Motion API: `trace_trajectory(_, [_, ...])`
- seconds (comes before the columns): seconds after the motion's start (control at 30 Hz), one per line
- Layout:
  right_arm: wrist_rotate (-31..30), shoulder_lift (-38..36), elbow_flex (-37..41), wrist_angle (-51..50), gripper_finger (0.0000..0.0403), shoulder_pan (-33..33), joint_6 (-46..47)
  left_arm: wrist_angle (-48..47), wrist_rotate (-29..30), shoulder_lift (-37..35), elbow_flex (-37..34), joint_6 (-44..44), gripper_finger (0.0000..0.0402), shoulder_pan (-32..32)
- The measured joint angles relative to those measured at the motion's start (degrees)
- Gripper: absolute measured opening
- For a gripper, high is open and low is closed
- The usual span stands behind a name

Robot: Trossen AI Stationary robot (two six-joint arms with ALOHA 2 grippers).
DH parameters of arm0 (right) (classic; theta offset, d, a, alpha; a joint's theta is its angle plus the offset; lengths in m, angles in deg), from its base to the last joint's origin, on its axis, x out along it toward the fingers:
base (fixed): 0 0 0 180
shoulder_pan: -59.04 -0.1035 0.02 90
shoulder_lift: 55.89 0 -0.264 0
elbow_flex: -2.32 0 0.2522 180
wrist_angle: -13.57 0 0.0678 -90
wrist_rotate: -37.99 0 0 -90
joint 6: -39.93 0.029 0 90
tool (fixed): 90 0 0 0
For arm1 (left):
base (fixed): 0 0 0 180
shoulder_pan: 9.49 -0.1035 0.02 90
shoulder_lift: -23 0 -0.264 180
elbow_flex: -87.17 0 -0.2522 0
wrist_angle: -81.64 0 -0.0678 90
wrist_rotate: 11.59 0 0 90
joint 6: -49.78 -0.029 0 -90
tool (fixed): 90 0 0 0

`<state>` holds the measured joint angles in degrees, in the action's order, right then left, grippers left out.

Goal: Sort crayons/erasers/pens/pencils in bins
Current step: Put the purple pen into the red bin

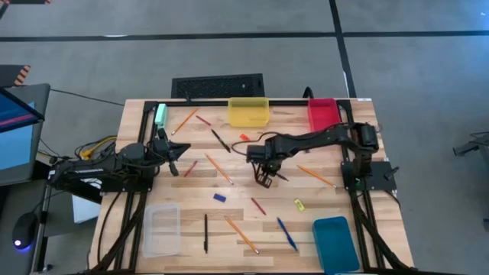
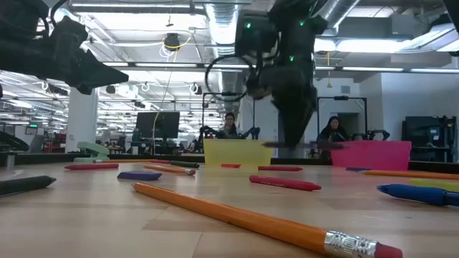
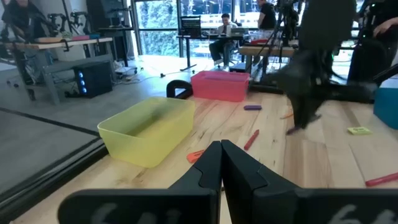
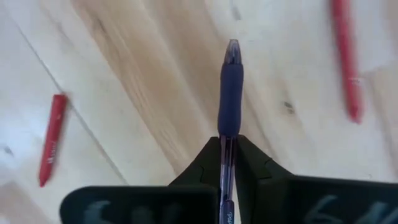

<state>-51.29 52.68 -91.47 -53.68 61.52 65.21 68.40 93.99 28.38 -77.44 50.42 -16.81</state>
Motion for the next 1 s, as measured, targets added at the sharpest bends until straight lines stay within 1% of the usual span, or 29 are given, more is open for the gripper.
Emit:
trace_trajectory(0.13, [-3.07,-5.29,-0.14,-1.91,0.0028,2.4,0.4,0.0,-0.01,-0.01,0.0,0.0,0.0,-0.01])
trace_trajectory(0.2, [-4.48,-7.84,-0.17,-3.9,0.003,4.65,1.16,-0.01,-0.02,-0.01,0.01,-0.02,0.0,-0.01])
trace_trajectory(0.27, [-7.33,-10.45,-0.18,-7.35,0.003,7.38,1.53,0.0,0.0,-0.01,0.0,-0.01,0.0,0.0])
trace_trajectory(0.43, [-16.44,-14.55,-0.22,-18.36,0.0026,16.68,1.52,0.0,-0.01,-0.01,0.0,0.0,0.0,-0.01])
trace_trajectory(0.5, [-19.28,-15.76,0.18,-20.07,0.0027,21.43,0.74,-0.02,-0.02,-0.01,0.0,-0.02,0.0,0.01])
trace_trajectory(0.53, [-20.03,-16.54,0.85,-19.37,0.0027,23.81,-0.06,0.0,-0.01,-0.01,0.0,-0.02,0.0,-0.01])
trace_trajectory(0.67, [-19.65,-19.02,5.44,-14.64,0.0026,35.14,-3.59,0.0,-0.01,-0.01,0.0,0.0,0.0,-0.01])
trace_trajectory(0.8, [-18.48,-19.25,10.05,-9.56,0.0023,44.8,-7.09,0.0,-0.01,-0.01,0.0,-0.01,0.0,0.0])
trace_trajectory(0.9, [-15.12,-18.4,12.43,-3.11,0.0025,49.5,-9.57,-0.01,-0.01,-0.01,0.0,-0.01,0.0,-0.01])
trace_trajectory(1.0, [-11.38,-16.8,13.85,1.05,0.0026,52.62,-11.19,0.0,-0.03,-0.01,0.02,-0.02,0.0,-0.01])
